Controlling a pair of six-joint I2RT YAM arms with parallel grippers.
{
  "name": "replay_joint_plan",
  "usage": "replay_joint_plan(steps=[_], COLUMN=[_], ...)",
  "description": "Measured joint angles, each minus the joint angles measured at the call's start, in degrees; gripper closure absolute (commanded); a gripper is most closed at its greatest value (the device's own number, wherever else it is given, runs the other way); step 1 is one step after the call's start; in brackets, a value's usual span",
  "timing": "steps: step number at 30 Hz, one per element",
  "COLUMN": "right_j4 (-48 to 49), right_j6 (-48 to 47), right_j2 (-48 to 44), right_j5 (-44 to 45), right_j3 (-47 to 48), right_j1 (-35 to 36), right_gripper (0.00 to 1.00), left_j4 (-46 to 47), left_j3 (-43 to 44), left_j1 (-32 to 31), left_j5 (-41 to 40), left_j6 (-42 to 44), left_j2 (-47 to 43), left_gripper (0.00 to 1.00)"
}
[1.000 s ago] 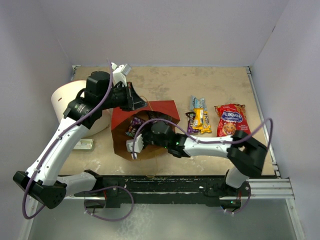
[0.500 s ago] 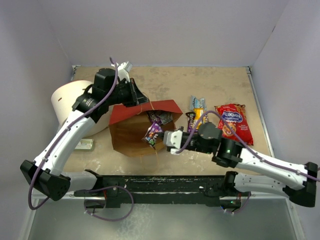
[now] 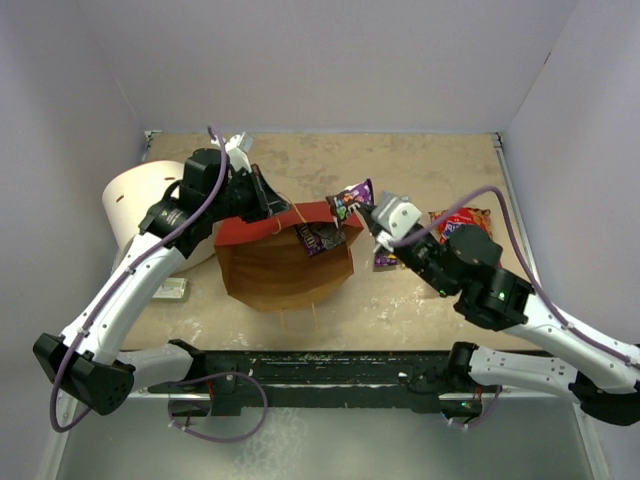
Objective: Take the snacks out of the paper bag
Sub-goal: Place the snack at the center of the board.
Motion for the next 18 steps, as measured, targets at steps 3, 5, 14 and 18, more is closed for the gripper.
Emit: replay_joint_plan(steps=[3, 5, 14, 18], right_j4=[0.07, -0.37, -5.79, -11.45], right_j6=[3.23, 6.71, 19.32, 25.9], right_j2=[2.47, 4.92, 10.51, 14.51], right_j5=[0.85, 0.55, -2.05, -1.9], right_j3=[0.11, -0.26, -4.26, -3.17], right_j1=[-6.05, -12.11, -26.08, -30.91], right_gripper=[1.0, 1.0, 1.0, 1.0], left_j4=[-0.13, -0.35, -2.8, -3.17], left_j3=[0.0, -0.02, -0.02, -0.02], left_j1=[0.0, 0.0, 0.0, 0.0], left_j5=[-1.11, -1.57, -2.23, -2.19], left_j6=[-0.09, -0.44, 0.11, 0.52], left_j2=[-0.61, -1.11, -2.27, -2.27], left_gripper=[1.0, 1.0, 1.0, 1.0])
